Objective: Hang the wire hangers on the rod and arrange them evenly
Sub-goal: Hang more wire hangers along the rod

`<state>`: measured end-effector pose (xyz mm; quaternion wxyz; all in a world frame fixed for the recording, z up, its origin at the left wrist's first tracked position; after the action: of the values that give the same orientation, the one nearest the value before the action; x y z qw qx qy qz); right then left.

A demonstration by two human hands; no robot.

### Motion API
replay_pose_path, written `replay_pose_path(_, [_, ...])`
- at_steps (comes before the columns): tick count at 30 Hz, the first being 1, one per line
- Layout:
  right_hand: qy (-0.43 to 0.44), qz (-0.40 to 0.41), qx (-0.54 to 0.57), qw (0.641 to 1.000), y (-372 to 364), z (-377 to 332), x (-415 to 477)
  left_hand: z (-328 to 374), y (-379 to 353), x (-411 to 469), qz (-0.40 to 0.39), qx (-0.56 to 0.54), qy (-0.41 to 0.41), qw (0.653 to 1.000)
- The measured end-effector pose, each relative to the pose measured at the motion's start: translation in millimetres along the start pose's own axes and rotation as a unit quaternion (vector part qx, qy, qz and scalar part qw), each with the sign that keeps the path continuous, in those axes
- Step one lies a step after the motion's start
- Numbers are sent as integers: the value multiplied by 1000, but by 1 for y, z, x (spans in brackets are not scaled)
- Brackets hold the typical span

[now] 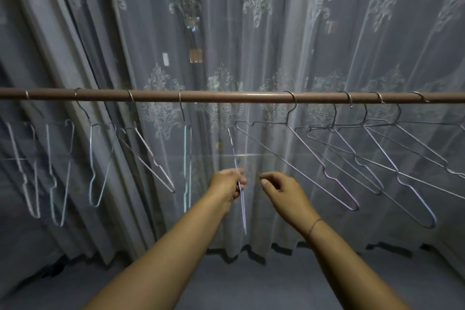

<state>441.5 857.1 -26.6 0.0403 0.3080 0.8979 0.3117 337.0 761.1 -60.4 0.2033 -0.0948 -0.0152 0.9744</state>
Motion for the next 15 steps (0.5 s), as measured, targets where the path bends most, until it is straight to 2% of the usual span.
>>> replay_pose_path(4, [-9,-25,-32,999,-11,20,0,-38,6,-14,-80,88,8,993])
replay_pose_path(8, [-4,-58,-92,994,-22,37,-2,-59,11,-25,-126,135,0,983])
replay_pose_path(15, [-20,-97,-157,983,-29,53,1,-58,28,-12,-152,199,-83,965])
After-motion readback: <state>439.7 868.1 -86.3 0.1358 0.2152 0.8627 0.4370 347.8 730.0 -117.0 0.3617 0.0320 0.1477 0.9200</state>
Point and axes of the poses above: each hand's wrist, its own x-axis towards the middle knuckle, its own y-axis out of the back of the hand, z = x × y, the point moved 6 cm from there along x, towards the middle knuckle, and after that the axes turned 8 degrees about -y, right-handed, at the moved point
